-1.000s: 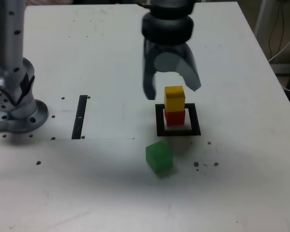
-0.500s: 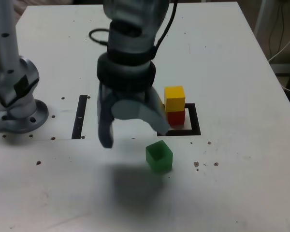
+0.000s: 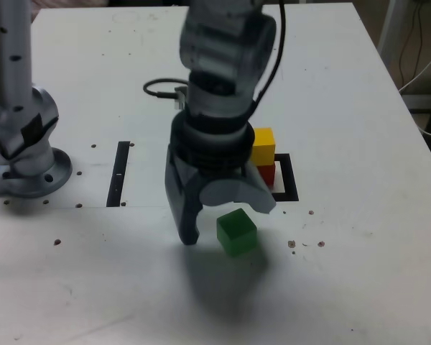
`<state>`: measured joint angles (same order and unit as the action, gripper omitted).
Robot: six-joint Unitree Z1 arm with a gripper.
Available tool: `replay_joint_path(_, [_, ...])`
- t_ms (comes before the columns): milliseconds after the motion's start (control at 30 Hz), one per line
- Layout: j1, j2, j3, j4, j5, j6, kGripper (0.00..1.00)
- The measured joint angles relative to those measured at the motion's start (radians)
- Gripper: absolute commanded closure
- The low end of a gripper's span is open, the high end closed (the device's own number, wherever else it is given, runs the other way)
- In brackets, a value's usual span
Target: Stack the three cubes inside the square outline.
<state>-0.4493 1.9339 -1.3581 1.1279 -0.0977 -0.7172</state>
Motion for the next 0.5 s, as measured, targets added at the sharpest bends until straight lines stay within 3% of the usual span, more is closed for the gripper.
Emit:
replay_joint_path(200, [0.002,0.043,0.002,-0.022,-0.015,-0.002,0.02])
replay_joint_path(500, [0.038,0.088,-0.012,-0.032,-0.052,0.025,0.27])
